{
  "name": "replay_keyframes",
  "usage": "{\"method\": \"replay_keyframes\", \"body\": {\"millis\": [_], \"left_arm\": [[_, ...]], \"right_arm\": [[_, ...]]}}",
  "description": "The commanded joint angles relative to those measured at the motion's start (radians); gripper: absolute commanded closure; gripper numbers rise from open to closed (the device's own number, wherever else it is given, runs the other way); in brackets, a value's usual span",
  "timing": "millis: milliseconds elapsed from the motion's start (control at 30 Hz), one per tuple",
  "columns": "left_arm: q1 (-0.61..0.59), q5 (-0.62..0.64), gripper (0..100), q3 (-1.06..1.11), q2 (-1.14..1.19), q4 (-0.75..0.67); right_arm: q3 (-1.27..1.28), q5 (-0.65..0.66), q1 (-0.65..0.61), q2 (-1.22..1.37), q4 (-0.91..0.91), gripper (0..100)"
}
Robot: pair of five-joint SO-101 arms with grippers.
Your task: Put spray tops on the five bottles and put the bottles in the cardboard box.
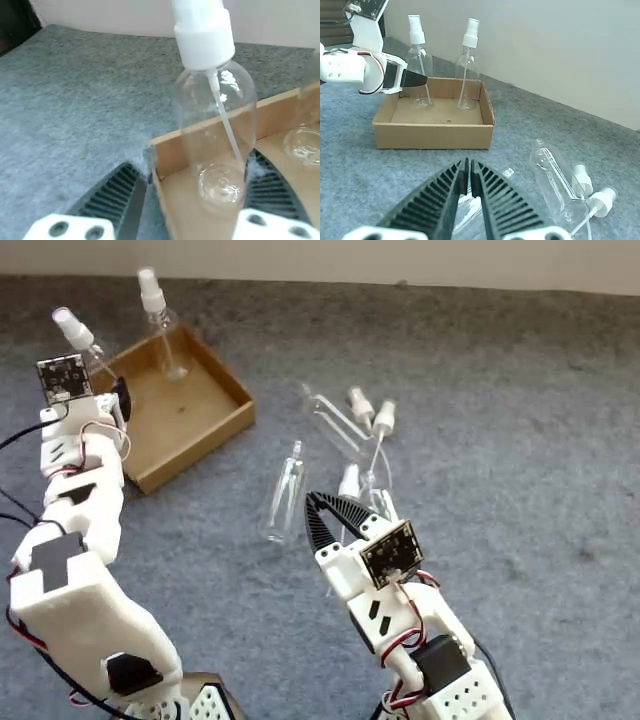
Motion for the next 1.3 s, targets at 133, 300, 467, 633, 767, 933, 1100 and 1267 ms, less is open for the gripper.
{"method": "replay_keyframes", "body": {"millis": [133, 300, 467, 633, 767, 933, 1100, 1267], "left_arm": [[0.025, -0.011, 76, 0.17, -0.288, 0.02], [0.065, -0.011, 76, 0.193, -0.407, 0.21], [0.079, -0.011, 76, 0.2, -0.524, 0.345], [0.076, -0.011, 76, 0.17, -0.611, 0.473], [0.054, -0.011, 76, 0.108, -0.518, 0.47], [0.033, -0.006, 76, 0.015, -0.349, 0.473], [0.042, -0.006, 76, 0.039, -0.401, 0.474], [0.044, -0.011, 76, 0.114, -0.492, 0.476]], "right_arm": [[0.131, 0.009, 0.013, -0.008, 0.005, 98.7], [0.131, 0.009, 0.013, -0.008, 0.005, 98.7], [0.131, 0.009, 0.013, -0.008, 0.005, 98.7], [0.131, 0.009, 0.013, -0.008, 0.005, 98.7], [0.131, 0.009, 0.013, -0.008, 0.005, 98.7], [0.131, 0.009, 0.013, -0.008, 0.007, 98.7], [0.131, 0.009, 0.013, -0.008, 0.007, 98.7], [0.131, 0.009, 0.013, -0.008, 0.007, 98.7]]}}
